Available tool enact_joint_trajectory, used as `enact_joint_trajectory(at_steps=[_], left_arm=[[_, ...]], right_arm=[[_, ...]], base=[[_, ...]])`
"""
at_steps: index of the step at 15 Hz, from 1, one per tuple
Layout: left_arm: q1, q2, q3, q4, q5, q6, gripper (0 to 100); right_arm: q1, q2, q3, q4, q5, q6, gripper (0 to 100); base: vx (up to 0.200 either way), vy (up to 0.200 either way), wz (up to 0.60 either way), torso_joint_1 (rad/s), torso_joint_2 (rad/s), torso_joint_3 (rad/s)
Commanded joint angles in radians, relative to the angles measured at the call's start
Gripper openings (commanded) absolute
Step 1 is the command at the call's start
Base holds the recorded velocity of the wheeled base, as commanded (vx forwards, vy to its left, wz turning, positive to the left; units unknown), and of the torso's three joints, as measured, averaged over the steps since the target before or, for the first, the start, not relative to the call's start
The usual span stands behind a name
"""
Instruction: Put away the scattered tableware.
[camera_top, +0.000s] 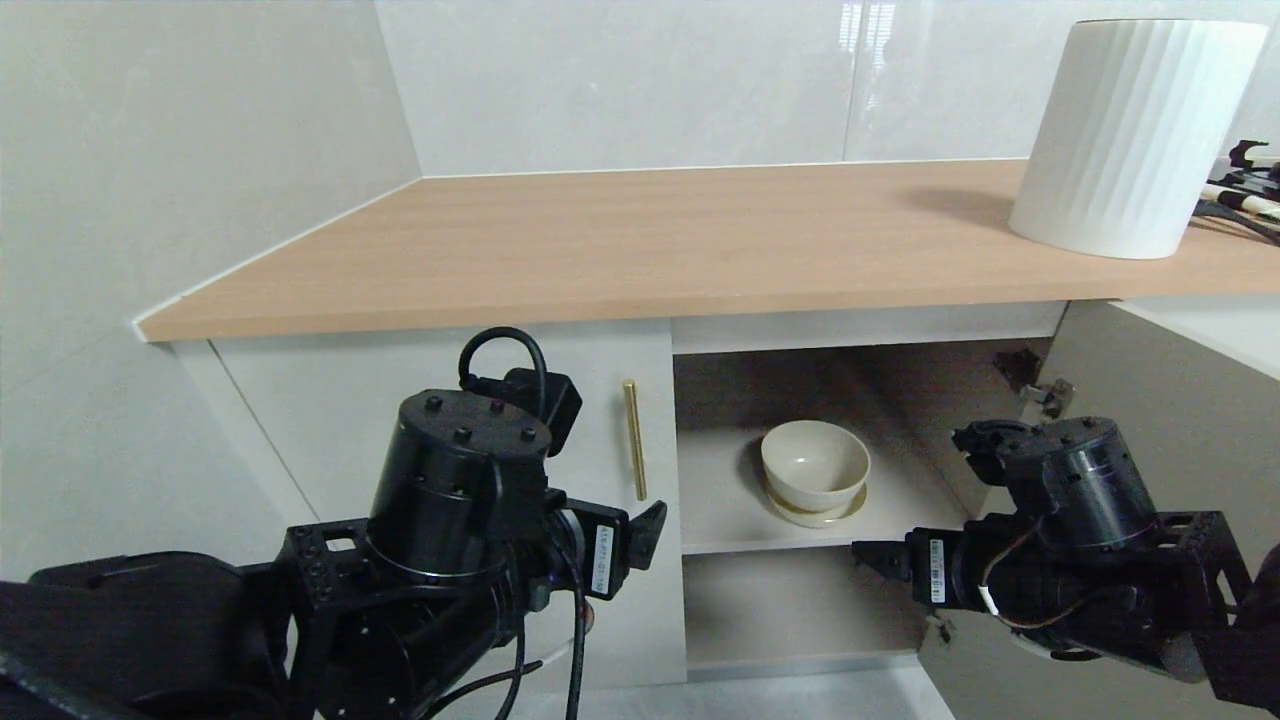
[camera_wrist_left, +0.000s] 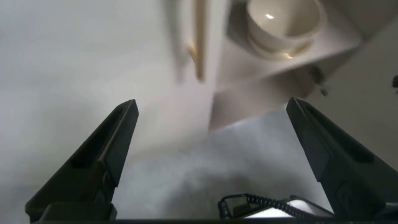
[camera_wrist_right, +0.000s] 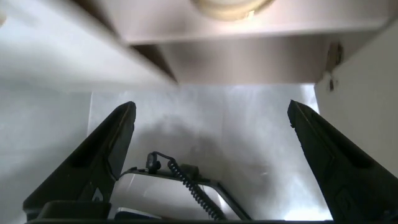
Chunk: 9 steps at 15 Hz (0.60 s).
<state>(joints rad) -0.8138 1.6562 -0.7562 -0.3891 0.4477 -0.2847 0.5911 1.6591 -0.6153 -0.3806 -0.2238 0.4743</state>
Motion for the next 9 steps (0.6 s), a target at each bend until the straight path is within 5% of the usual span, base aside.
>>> enact_joint_trajectory(at_steps=[1, 9], left_arm=[[0.001, -0.003, 0.0, 0.0, 0.0, -0.001, 100], [0.001, -0.006, 0.0, 0.001, 0.0, 0.001, 100]], right_arm=[[0.0, -0.004, 0.0, 0.0, 0.0, 0.0, 100], [0.0, -0.01, 0.0, 0.0, 0.0, 0.0, 100]], base=[[-0.2, 0.0, 0.0, 0.002, -0.01, 0.007], [-0.2, 0.0, 0.0, 0.002, 0.0, 0.001]])
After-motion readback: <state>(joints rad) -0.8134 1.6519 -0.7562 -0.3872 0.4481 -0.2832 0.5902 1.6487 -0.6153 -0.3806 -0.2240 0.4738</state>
